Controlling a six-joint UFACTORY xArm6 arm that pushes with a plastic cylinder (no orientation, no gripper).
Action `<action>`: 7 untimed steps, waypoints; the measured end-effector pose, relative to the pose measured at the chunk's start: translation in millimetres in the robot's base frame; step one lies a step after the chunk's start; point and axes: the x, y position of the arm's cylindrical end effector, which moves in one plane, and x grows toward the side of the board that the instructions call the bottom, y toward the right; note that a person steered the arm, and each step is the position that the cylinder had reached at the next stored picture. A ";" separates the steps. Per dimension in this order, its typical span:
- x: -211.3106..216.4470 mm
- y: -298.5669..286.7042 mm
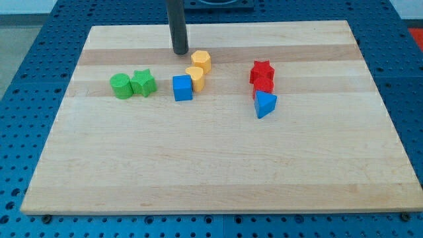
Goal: Group up the yellow blocks at the left side of the red star
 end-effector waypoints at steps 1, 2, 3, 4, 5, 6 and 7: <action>5.4 -16.5; 35.4 -19.0; 70.3 -19.0; 107.9 -19.0; 143.5 -19.1; 180.9 -19.1; 205.0 12.4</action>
